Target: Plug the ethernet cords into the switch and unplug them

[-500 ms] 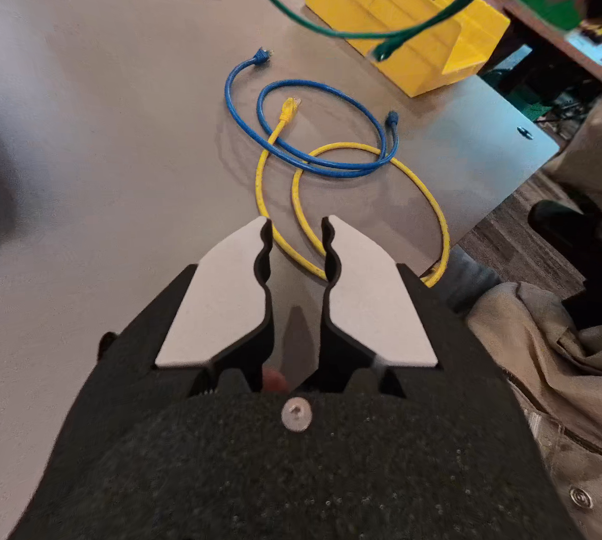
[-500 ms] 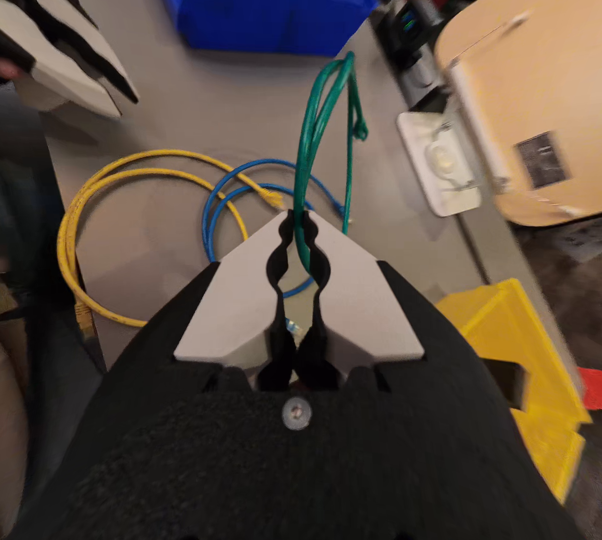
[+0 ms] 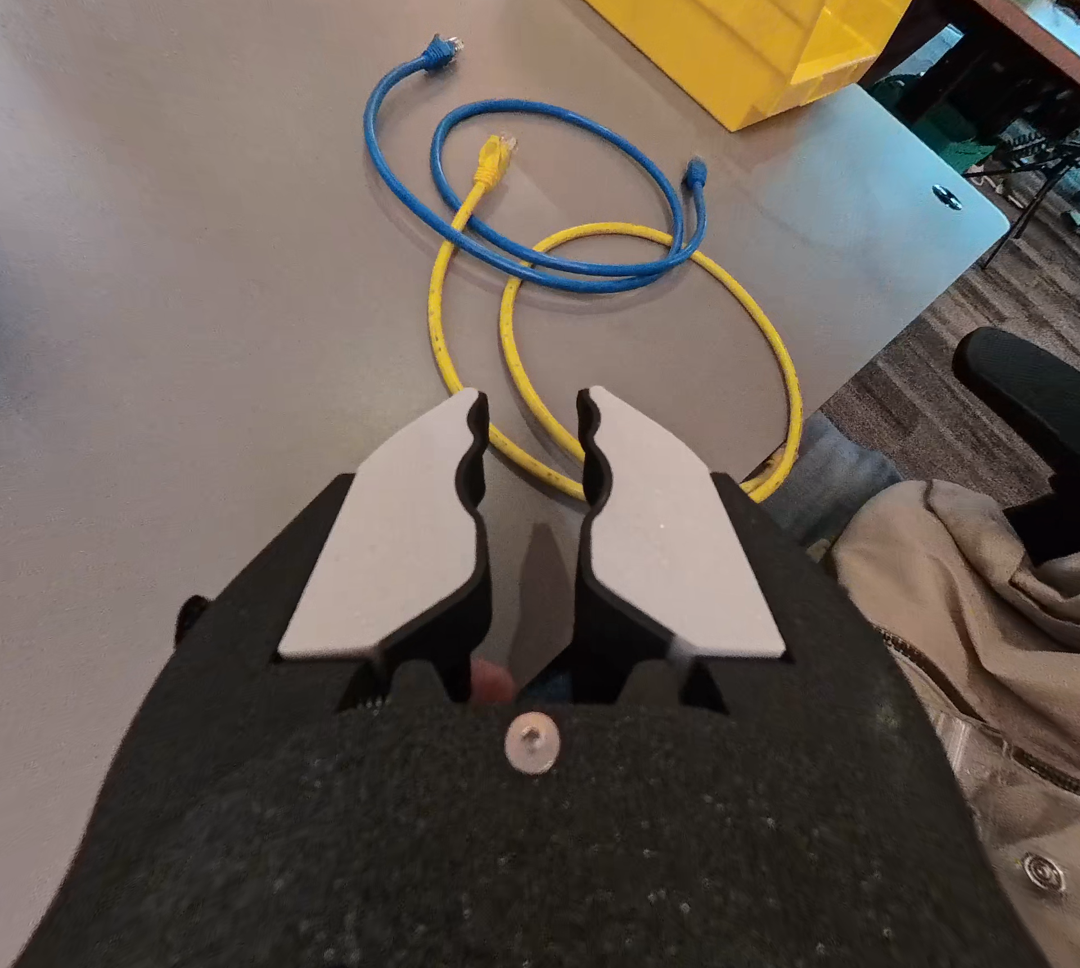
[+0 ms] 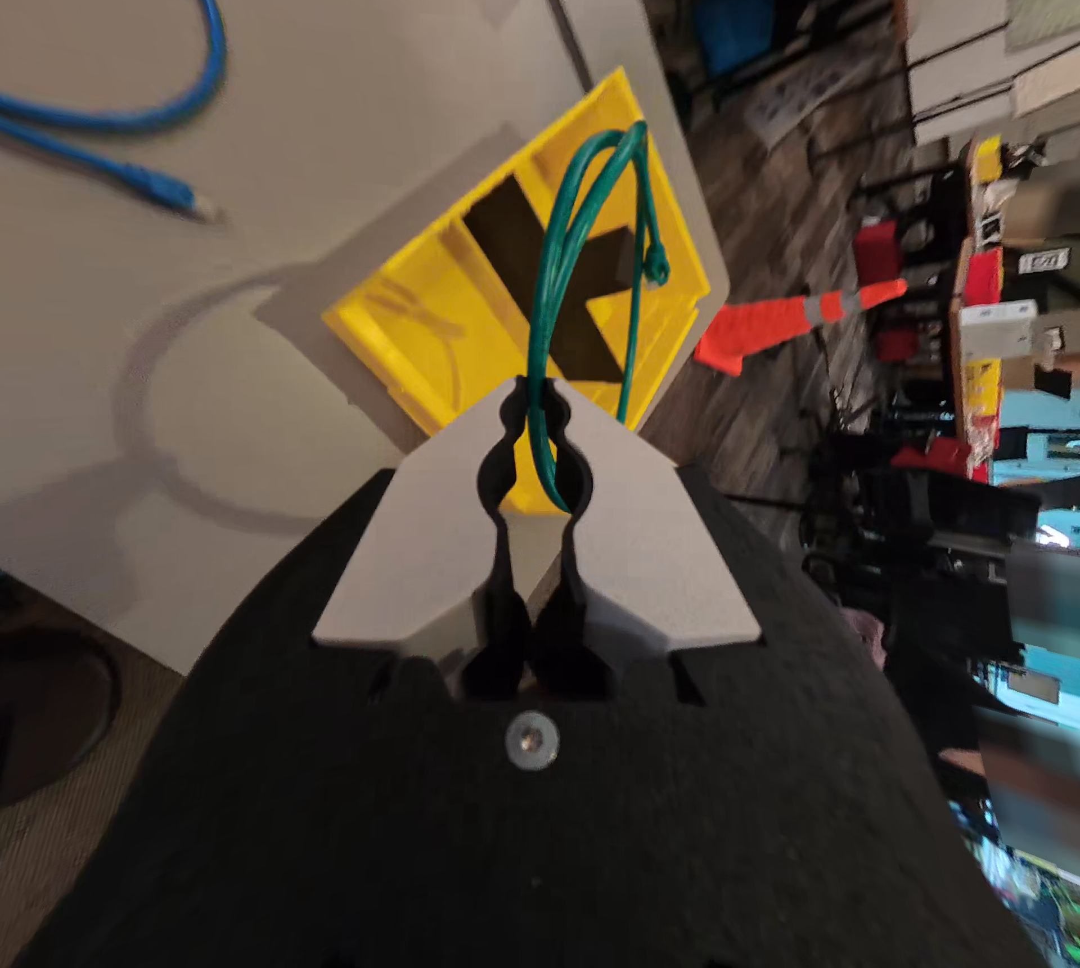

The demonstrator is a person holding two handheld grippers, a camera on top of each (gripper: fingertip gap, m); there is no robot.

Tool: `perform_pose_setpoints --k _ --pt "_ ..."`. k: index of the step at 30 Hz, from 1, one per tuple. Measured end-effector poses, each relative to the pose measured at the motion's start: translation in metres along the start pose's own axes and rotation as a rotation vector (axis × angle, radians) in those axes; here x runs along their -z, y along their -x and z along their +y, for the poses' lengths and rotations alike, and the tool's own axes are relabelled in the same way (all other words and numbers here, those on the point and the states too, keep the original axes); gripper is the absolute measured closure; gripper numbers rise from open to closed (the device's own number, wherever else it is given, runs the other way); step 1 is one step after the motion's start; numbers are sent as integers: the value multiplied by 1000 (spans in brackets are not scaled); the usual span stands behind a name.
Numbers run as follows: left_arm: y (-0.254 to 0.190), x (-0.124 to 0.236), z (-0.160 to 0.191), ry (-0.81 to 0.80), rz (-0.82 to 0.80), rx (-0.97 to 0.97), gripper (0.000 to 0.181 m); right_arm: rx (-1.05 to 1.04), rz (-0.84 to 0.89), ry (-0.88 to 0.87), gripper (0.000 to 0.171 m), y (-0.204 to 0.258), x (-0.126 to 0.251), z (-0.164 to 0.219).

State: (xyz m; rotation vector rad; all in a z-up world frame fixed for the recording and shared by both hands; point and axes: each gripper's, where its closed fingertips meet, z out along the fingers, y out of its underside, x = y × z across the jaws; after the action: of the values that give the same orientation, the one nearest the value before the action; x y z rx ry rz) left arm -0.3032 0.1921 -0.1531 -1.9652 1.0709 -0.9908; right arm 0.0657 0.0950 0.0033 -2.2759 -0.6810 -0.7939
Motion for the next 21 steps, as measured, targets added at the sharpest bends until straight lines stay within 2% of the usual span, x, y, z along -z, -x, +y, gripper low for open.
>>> perform_pose_setpoints --k 6,9,16,21 --pt "-2 -3 4 22 0 -12 152 77 -110 189 166 26 -62 44" --pt "-2 -4 6 34 -2 -20 152 131 -156 240 166 29 -86 51" --pt "-2 -4 9 46 8 -21 152 108 -381 259 163 61 -125 56" --pt "-3 -3 9 45 10 -24 152 -17 -373 129 150 71 -132 50"
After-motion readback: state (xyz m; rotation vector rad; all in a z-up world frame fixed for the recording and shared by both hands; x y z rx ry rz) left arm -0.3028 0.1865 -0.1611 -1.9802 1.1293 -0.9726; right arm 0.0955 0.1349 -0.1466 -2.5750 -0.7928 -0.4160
